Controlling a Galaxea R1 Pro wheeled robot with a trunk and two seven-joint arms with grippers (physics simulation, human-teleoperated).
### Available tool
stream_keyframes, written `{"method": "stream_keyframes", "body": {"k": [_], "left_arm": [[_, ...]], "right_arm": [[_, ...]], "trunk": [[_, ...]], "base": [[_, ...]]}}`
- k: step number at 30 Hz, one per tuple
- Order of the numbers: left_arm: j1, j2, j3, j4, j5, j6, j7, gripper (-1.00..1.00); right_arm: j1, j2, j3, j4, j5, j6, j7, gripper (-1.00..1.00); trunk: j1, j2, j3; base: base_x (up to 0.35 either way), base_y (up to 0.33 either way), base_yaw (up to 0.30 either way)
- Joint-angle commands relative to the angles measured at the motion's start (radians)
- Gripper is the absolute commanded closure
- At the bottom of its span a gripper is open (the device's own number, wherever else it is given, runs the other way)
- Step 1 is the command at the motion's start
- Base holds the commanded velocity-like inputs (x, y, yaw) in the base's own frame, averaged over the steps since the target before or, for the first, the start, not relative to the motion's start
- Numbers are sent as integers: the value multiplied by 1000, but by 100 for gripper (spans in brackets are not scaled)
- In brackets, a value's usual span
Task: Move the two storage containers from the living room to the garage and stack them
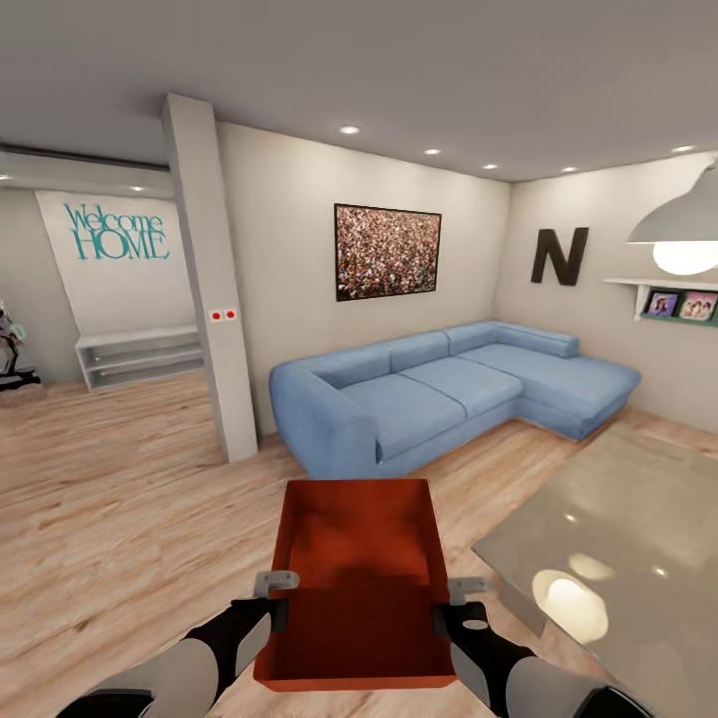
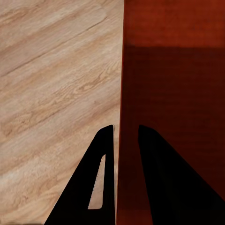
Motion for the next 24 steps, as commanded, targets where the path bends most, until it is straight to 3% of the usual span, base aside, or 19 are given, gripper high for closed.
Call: {"method": "stream_keyframes", "body": {"k": [1,24], "left_arm": [[-1,8,-4,-4,-19,7,24,100],[0,8,-4,-4,-19,7,24,100]], "right_arm": [[-1,-6,2,8,-17,-6,-10,100],[-1,-6,2,8,-17,-6,-10,100]], "trunk": [[0,-2,-2],[0,-2,-10]], "base": [[0,0,269],[0,0,269]]}}
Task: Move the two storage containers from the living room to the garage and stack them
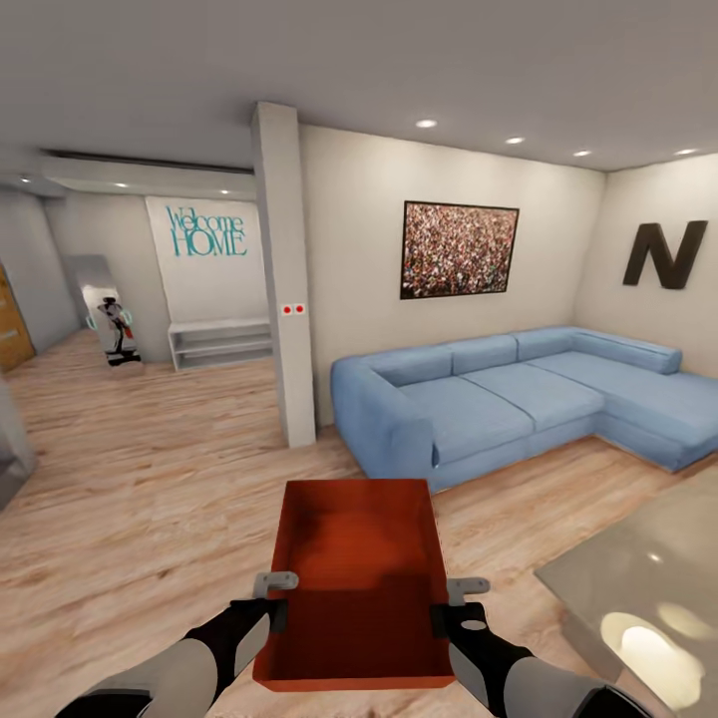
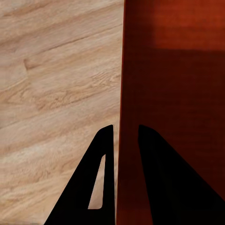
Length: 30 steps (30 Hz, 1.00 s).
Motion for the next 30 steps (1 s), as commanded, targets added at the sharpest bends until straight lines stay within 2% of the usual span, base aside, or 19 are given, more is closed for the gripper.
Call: {"method": "stream_keyframes", "body": {"k": [1,24,30], "left_arm": [[-1,4,-4,-4,-19,7,30,100],[-1,3,-4,-4,-19,7,30,100],[-1,3,-4,-4,-19,7,30,100]], "right_arm": [[-1,-11,2,7,-18,-6,-5,100],[-1,-12,2,7,-18,-8,-5,100],[-1,-11,2,7,-18,-7,-5,100]], "trunk": [[0,-2,-3],[0,-2,-22],[0,-2,-23]], "base": [[0,0,269],[0,0,268],[0,0,72]]}}
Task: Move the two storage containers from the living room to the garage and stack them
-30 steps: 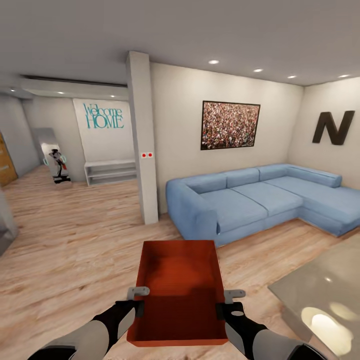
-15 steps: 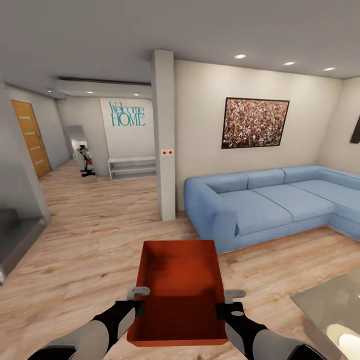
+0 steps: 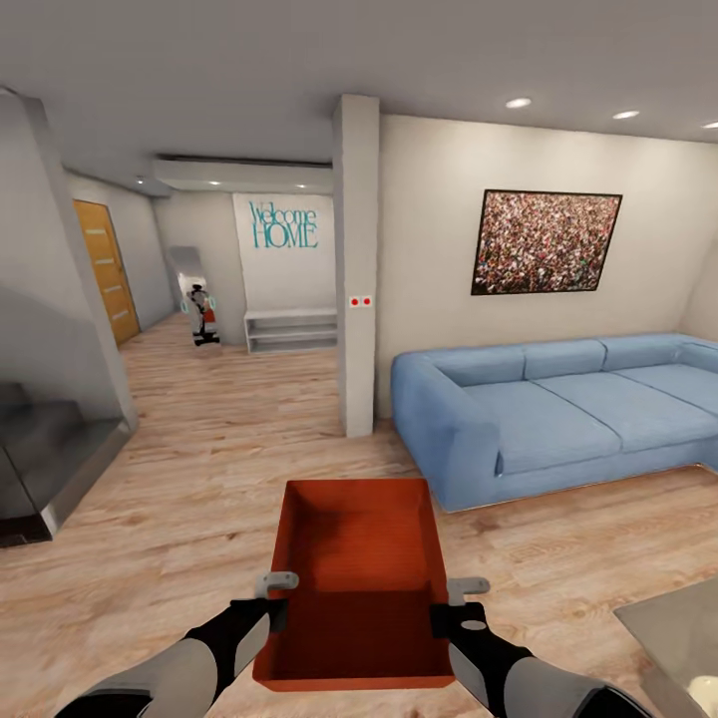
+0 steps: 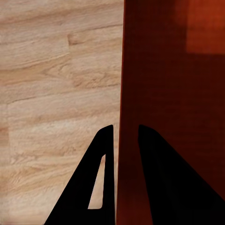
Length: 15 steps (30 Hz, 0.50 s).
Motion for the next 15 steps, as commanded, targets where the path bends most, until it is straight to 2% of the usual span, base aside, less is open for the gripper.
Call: {"method": "stream_keyframes", "body": {"k": [1,5,15], "left_arm": [[-1,4,-4,-4,-19,7,30,100],[0,4,-4,-4,-19,7,30,100],[0,4,-4,-4,-19,7,30,100]], "right_arm": [[-1,-10,3,7,-18,-6,-5,100],[-1,-9,3,7,-18,-6,-6,100],[-1,-10,3,7,-18,-7,-6,100]], "trunk": [[0,-2,-2],[0,-2,-2],[0,-2,-2]], "base": [[0,0,12],[0,0,118],[0,0,257]]}}
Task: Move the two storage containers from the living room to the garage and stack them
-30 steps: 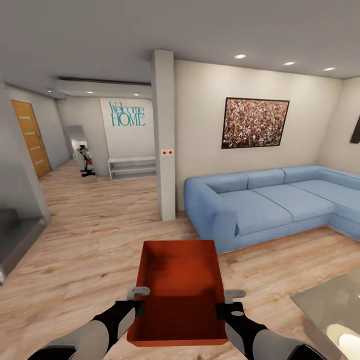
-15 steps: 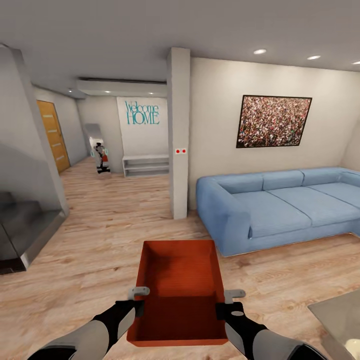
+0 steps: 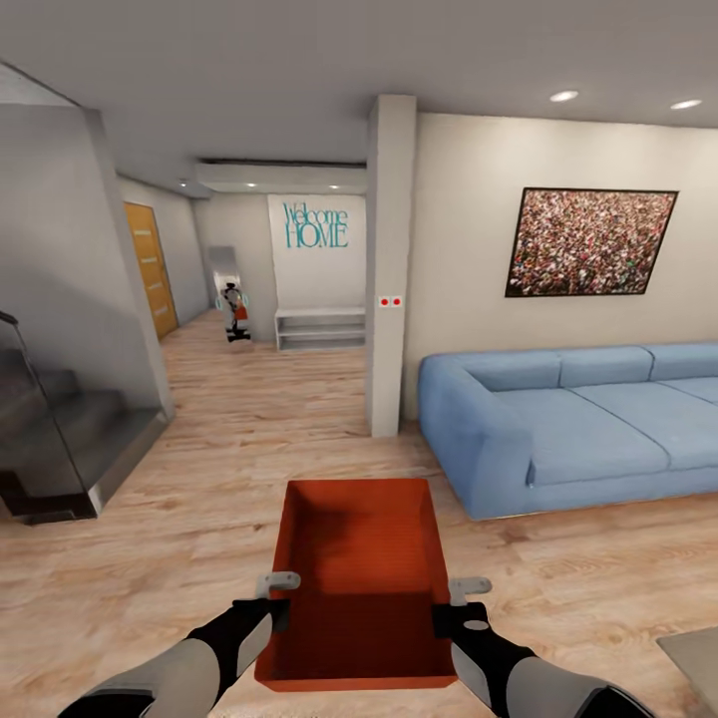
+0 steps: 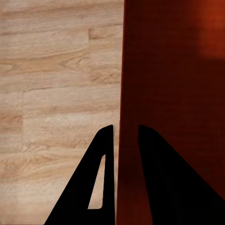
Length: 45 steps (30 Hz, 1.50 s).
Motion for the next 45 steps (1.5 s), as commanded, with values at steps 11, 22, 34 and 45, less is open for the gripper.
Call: {"method": "stream_keyframes", "body": {"k": [11,22,34,45], "left_arm": [[-1,11,-4,-4,-19,7,20,100],[-1,12,-4,-4,-19,7,20,100],[-1,11,-4,-4,-19,7,20,100],[-1,12,-4,-4,-19,7,20,100]], "right_arm": [[-1,-3,4,7,-18,-6,-17,100],[-1,-3,4,7,-18,-6,-17,100],[-1,-5,4,7,-18,-6,-15,100],[-1,-4,4,7,-18,-6,-15,100]], "trunk": [[0,-2,-2],[0,-2,-2],[0,-2,-2],[0,-2,-2]], "base": [[0,0,270],[0,0,270],[0,0,132],[0,0,1]]}}
